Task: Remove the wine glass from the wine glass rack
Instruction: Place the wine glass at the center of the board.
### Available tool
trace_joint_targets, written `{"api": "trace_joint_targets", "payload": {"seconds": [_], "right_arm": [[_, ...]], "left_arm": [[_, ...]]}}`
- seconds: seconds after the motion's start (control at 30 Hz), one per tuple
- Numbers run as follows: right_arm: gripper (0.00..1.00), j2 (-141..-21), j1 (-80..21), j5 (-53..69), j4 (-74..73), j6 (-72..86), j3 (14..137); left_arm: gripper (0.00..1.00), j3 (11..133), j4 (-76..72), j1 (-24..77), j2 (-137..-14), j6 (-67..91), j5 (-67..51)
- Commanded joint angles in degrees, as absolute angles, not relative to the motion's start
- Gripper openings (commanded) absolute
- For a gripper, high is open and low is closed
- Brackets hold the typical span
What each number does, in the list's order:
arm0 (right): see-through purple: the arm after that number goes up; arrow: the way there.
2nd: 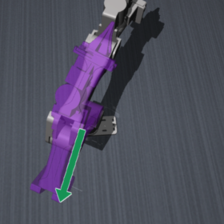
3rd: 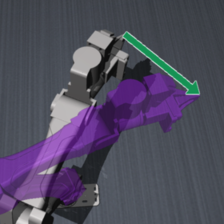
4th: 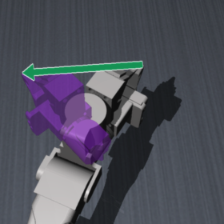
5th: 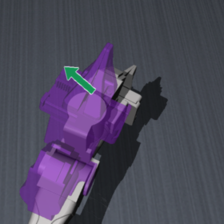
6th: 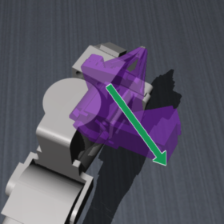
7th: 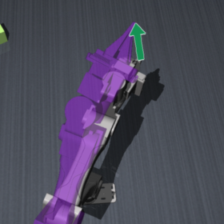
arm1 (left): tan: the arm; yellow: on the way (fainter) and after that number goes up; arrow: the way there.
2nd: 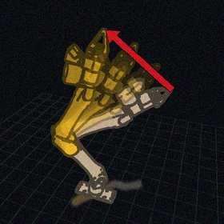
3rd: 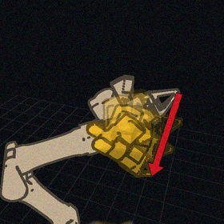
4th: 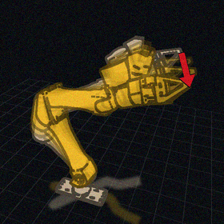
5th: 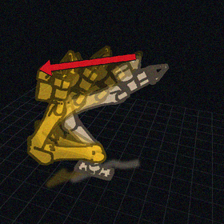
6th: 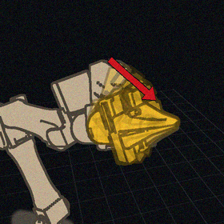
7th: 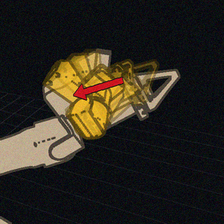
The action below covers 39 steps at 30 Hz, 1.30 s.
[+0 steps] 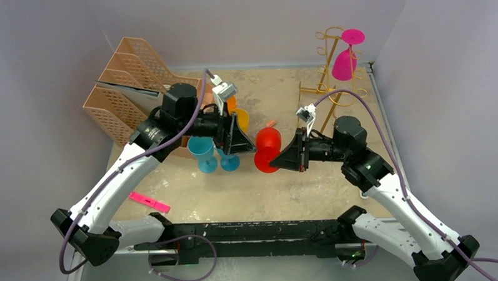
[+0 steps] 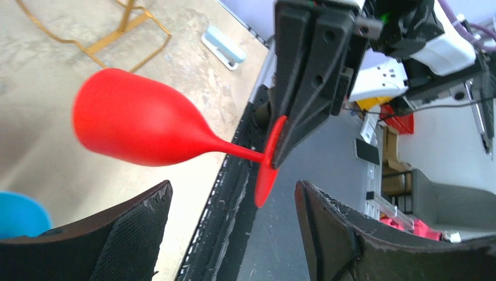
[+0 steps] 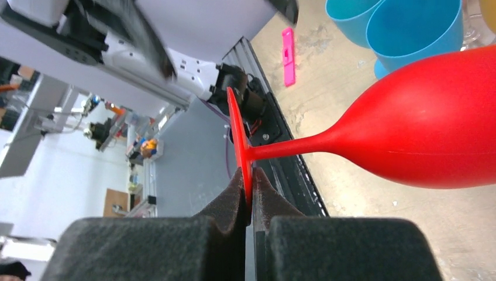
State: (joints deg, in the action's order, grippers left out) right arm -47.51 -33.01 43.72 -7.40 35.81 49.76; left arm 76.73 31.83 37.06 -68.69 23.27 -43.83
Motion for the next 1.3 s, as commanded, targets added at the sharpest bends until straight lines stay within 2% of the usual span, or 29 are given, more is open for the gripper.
{"api": "trace_joint_targets", "payload": {"seconds": [0.0, 0.17, 0.27, 0.5, 0.7, 0.87, 1.07, 1.27], "right_arm": [[0.0, -46.1, -34.2, 49.5, -8.5, 22.0, 48.3], [0.0, -44.6, -37.4, 53.4, -15.5, -3.0, 48.1], [0.0, -44.5, -38.1, 60.0, -27.1, -27.1, 49.9], [0.0, -45.4, -38.1, 63.0, -33.0, -47.5, 49.9], [0.0, -44.9, -38.1, 62.4, -31.0, -52.9, 47.5], [0.0, -43.3, -38.1, 59.9, -27.5, -52.5, 45.4], [0.0, -42.4, -38.1, 57.4, -26.9, -52.9, 44.4], [0.0, -42.1, -38.1, 58.1, -25.2, -52.8, 43.7]], "left_arm": [[0.75, 79.2, 33.1, 32.1, -67.4, 23.3, -45.0], [0.77, 79.6, 33.0, 31.4, -69.7, 23.9, -48.1], [0.77, 79.3, 32.3, 31.4, -70.1, 24.0, -48.8], [0.77, 82.9, 37.4, 31.2, -72.0, 20.2, -47.7], [0.77, 83.5, 39.4, 31.2, -71.8, 19.2, -46.8], [0.77, 83.1, 39.9, 31.2, -72.2, 18.3, -54.6], [0.68, 82.2, 40.3, 31.2, -72.5, 16.6, -64.7], [0.47, 81.1, 41.3, 31.2, -72.6, 14.9, -68.8]]}}
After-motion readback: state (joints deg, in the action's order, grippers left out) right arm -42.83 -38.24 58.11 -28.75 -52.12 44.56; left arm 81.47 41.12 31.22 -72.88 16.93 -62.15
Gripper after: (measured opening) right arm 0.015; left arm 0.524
